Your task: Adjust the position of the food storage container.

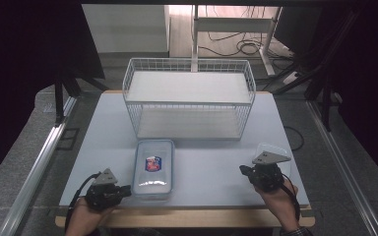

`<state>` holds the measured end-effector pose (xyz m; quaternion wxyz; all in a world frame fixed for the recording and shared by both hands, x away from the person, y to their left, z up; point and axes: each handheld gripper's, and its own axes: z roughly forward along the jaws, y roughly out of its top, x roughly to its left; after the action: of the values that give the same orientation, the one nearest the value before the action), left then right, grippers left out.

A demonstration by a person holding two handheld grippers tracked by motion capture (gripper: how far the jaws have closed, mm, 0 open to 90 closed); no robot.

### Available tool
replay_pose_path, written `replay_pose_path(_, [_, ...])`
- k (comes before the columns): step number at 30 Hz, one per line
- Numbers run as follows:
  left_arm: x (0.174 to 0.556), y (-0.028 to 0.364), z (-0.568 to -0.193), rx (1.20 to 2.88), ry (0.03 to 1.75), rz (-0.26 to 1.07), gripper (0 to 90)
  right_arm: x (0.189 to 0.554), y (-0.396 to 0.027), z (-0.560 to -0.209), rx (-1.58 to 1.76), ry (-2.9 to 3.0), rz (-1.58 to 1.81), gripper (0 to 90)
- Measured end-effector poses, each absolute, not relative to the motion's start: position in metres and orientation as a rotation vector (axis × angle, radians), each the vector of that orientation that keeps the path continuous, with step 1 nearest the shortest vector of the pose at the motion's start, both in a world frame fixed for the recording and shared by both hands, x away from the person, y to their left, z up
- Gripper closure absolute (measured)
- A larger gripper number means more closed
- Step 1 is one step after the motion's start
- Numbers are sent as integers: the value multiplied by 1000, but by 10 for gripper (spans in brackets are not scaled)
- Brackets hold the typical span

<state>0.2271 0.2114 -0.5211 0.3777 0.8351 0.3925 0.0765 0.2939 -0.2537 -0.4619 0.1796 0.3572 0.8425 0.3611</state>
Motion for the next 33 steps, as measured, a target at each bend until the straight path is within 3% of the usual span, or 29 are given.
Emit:
replay_pose_path(9, [243, 144, -519, 2189, 814, 88, 847, 290, -240, -465, 980, 2438, 1059, 890])
replay_pose_path(11, [246, 137, -513, 2248, 792, 132, 874, 289, -237, -467, 973, 2447, 1058, 889])
replay_pose_path(14, [260, 164, -506, 2240, 921, 239, 900, 287, -235, -468, 977, 2459, 1078, 890])
replay_pose_path(17, [298, 211, -504, 2122, 1119, 366, 900, 288, -226, -471, 1009, 2489, 1154, 890])
replay_pose_path(20, [327, 218, -506, 2068, 1121, 380, 900, 285, -211, -475, 982, 2536, 1172, 889])
replay_pose_path(25, [355, 197, -518, 2093, 1079, 319, 900, 278, -188, -482, 935, 2608, 1184, 889])
replay_pose_path(33, [331, 190, -515, 2088, 1004, 182, 900, 277, -179, -491, 950, 2630, 1134, 880])
